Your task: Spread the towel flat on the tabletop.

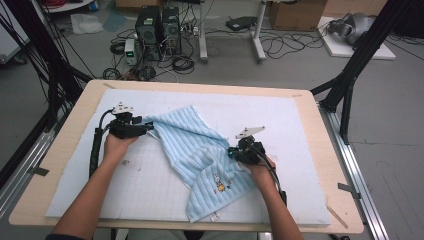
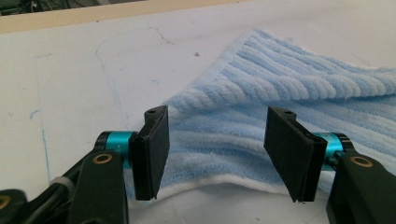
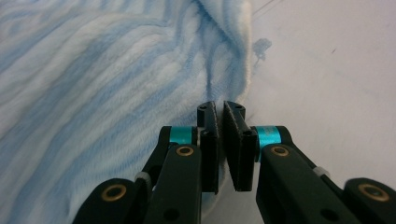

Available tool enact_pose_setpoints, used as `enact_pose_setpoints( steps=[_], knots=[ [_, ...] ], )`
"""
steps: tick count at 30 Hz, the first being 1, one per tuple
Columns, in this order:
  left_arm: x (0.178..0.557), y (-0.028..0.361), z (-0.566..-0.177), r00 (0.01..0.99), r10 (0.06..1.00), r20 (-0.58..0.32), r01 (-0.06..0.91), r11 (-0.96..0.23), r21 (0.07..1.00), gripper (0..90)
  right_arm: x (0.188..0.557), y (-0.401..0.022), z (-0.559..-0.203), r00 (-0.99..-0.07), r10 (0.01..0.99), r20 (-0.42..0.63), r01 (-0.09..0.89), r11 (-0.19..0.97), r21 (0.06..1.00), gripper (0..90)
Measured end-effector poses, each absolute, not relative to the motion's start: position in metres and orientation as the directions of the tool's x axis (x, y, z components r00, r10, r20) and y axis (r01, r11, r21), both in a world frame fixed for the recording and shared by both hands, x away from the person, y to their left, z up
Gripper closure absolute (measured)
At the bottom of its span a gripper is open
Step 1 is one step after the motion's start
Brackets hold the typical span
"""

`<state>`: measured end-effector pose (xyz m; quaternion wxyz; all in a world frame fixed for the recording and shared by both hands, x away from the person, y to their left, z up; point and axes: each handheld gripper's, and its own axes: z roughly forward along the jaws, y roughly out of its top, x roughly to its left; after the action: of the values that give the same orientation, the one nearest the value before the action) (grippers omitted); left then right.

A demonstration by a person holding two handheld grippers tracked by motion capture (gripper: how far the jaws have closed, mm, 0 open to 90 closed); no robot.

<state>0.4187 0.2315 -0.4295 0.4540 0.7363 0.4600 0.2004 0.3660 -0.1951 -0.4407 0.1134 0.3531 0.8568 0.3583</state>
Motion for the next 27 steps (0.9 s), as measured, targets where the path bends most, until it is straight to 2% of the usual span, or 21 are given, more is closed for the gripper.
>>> enact_pose_setpoints(
  steps=[10, 13, 15, 20, 23, 27],
  knots=[
    [0.402, 0.232, -0.432, 0.535, 0.834, -0.135, 0.467, -0.159, 0.87, 41.3, 0.328, -0.217, -0.439, -0.786, 0.611, 0.095, 0.498, 0.535, 0.682, 83.6],
    [0.399, 0.232, -0.43, 0.548, 0.824, -0.142, 0.459, -0.154, 0.875, 41.2, 0.326, -0.219, -0.436, -0.793, 0.601, 0.096, 0.483, 0.525, 0.701, 70.8],
    [0.397, 0.233, -0.429, 0.553, 0.822, -0.137, 0.443, -0.15, 0.884, 41.2, 0.329, -0.219, -0.43, -0.787, 0.608, 0.101, 0.466, 0.479, 0.744, 62.5],
    [0.396, 0.234, -0.433, 0.559, 0.816, -0.151, 0.456, -0.149, 0.878, 41.1, 0.351, -0.21, -0.408, -0.768, 0.632, 0.104, 0.426, 0.382, 0.821, 51.2],
    [0.395, 0.232, -0.433, 0.566, 0.81, -0.155, 0.456, -0.151, 0.877, 40.9, 0.372, -0.195, -0.404, -0.757, 0.648, 0.077, 0.418, 0.391, 0.82, 47.3],
    [0.391, 0.229, -0.435, 0.577, 0.805, -0.141, 0.452, -0.17, 0.876, 40.8, 0.4, -0.172, -0.41, -0.746, 0.665, 0.026, 0.41, 0.429, 0.805, 48.8]
  ],
)
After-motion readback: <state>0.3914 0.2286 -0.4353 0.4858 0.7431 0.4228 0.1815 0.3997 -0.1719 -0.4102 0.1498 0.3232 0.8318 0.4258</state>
